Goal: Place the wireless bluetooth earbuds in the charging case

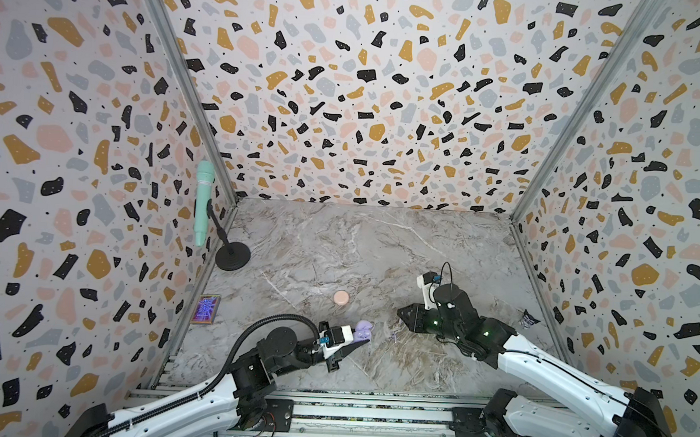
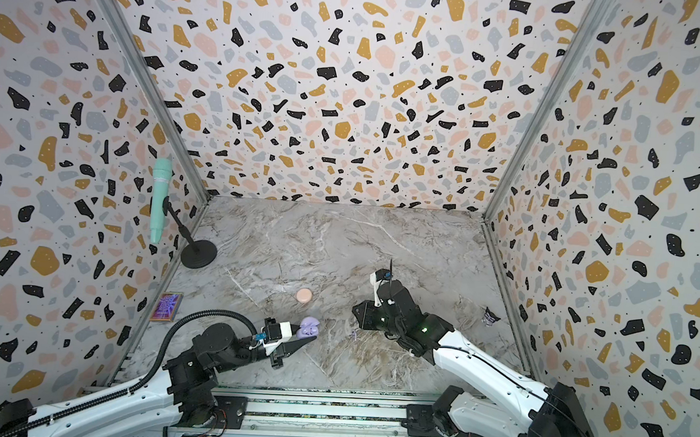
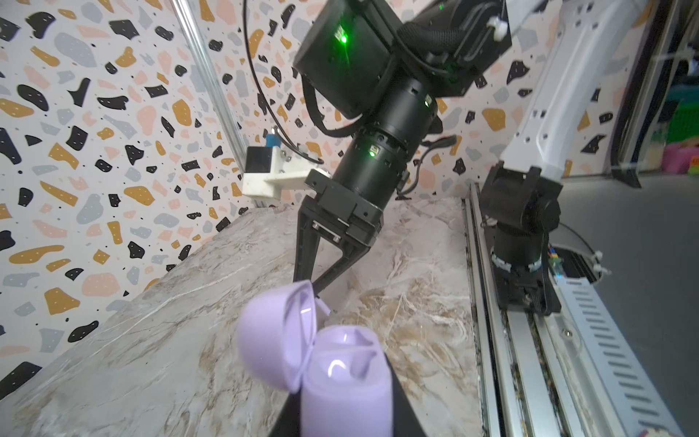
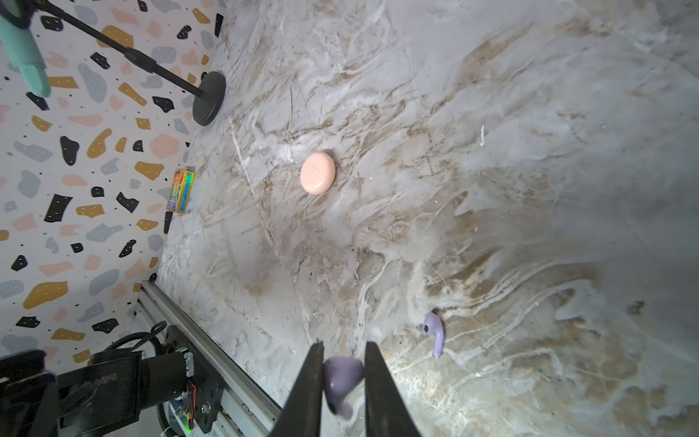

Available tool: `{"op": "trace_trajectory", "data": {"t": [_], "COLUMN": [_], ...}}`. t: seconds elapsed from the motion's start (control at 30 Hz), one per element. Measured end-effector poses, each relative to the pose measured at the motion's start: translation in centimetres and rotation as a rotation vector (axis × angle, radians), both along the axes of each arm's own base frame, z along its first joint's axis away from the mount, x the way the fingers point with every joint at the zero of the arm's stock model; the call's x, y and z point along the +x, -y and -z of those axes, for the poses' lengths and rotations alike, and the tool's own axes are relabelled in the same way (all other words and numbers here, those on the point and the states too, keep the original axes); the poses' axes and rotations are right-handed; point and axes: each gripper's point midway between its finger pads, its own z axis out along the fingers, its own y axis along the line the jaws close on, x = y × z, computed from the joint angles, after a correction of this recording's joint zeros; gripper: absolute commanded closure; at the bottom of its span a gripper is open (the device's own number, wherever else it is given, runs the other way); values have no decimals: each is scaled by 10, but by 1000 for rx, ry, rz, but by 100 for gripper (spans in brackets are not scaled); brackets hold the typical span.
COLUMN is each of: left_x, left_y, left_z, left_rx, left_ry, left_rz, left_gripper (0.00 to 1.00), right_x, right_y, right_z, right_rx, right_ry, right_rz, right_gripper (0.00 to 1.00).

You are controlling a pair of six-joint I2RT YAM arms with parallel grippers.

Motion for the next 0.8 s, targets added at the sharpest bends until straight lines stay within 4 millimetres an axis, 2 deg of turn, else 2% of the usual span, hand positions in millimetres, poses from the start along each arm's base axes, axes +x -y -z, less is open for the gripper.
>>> {"op": "trace_trajectory", "data": {"t": [0.13, 0.37, 0.5, 0.8], "left_x": [0, -3, 2, 16], "left_y": [1, 8, 7, -2], "left_z": [-19, -1, 7, 1], "left_rx": [-126, -183, -205, -302], "left_ry": [-23, -97, -131, -164], "left_rz": [-14, -31, -63, -139], "left_gripper": [100, 100, 100, 100], "right_x": [4, 7, 7, 3], "right_y": [-1, -2, -4, -12], "right_z": [-23, -53, -59, -70], "right_rx": [23, 55, 61, 89], "right_ry": [52, 117, 132, 153], "right_rz": [-1, -6, -16, -49], "right_gripper": [80, 80, 80, 80]}}
